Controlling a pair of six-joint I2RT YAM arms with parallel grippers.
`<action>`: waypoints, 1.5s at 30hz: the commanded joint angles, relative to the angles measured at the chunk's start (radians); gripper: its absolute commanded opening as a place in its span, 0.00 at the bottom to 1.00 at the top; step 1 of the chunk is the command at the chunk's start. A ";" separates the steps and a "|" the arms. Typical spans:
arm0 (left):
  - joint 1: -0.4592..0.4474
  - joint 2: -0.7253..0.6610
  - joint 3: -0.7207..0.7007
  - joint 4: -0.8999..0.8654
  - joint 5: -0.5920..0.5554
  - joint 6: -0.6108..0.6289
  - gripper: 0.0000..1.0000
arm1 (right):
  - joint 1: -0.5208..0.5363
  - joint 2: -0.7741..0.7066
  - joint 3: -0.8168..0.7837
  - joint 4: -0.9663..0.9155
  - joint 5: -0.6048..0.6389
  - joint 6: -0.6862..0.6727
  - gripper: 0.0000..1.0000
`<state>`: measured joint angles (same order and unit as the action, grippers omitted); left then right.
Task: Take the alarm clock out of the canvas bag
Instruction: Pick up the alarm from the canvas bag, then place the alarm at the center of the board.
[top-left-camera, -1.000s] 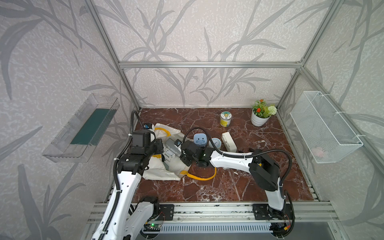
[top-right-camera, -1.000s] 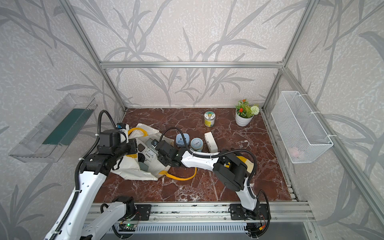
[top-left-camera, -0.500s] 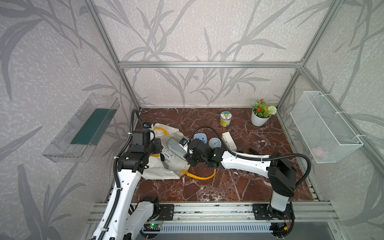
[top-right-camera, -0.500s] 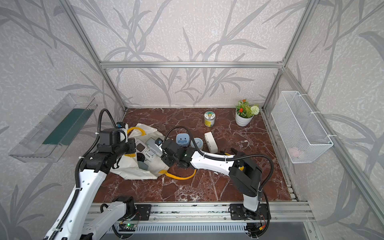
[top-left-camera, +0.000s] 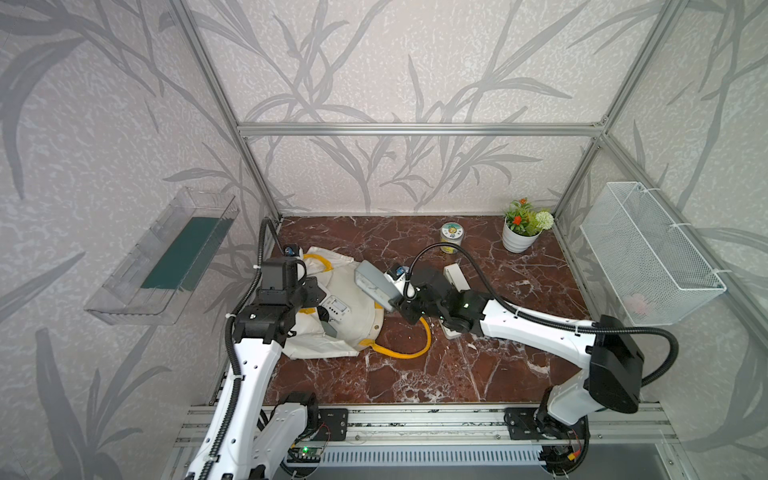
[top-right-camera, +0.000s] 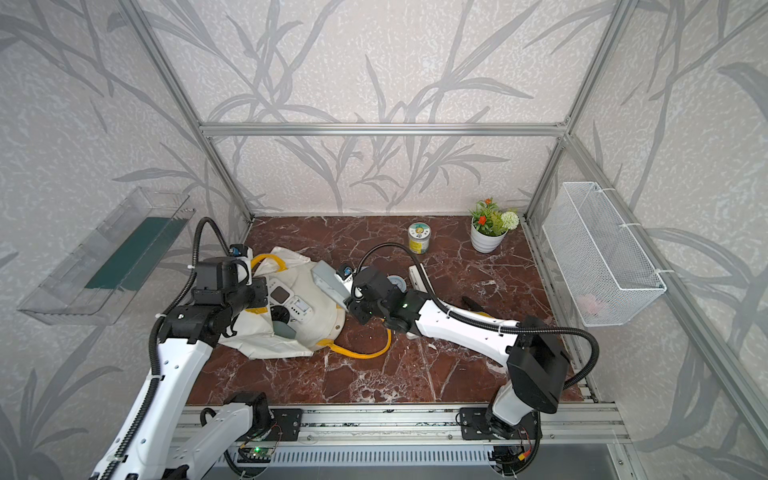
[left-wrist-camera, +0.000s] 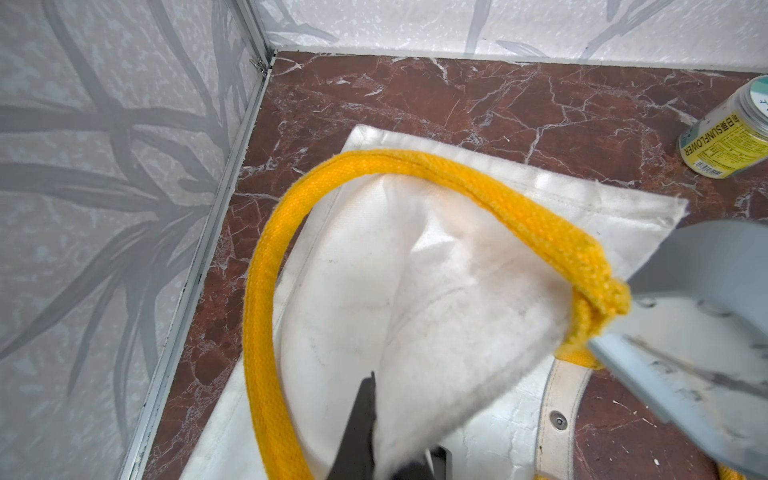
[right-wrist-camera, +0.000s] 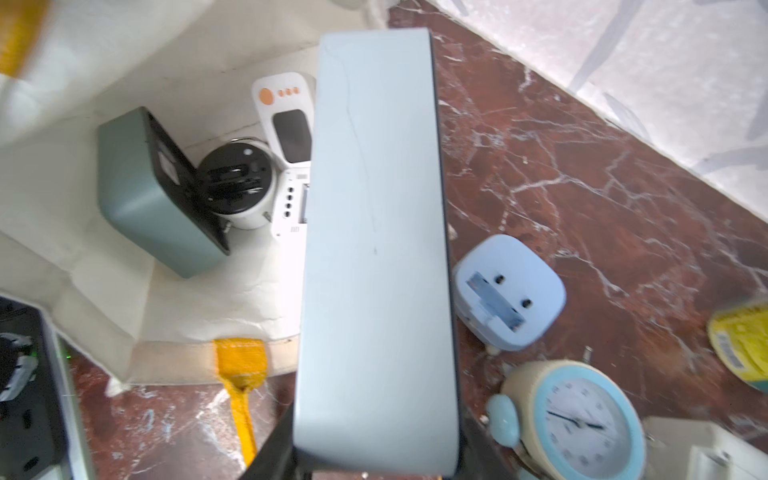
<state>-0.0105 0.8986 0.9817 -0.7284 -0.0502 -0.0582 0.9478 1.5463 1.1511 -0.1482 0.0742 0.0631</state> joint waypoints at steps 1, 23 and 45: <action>0.016 -0.006 0.015 -0.079 -0.066 0.049 0.00 | -0.045 -0.075 -0.023 0.037 0.037 0.017 0.15; 0.024 -0.132 -0.024 -0.037 -0.028 0.109 0.00 | -0.274 0.237 0.196 0.064 0.025 -0.121 0.16; 0.023 -0.133 -0.027 -0.033 0.010 0.092 0.00 | -0.395 0.415 0.315 0.011 -0.156 -0.219 0.18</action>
<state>0.0071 0.7807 0.9592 -0.7643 -0.0502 0.0254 0.5659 1.9583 1.4258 -0.1505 -0.0517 -0.1413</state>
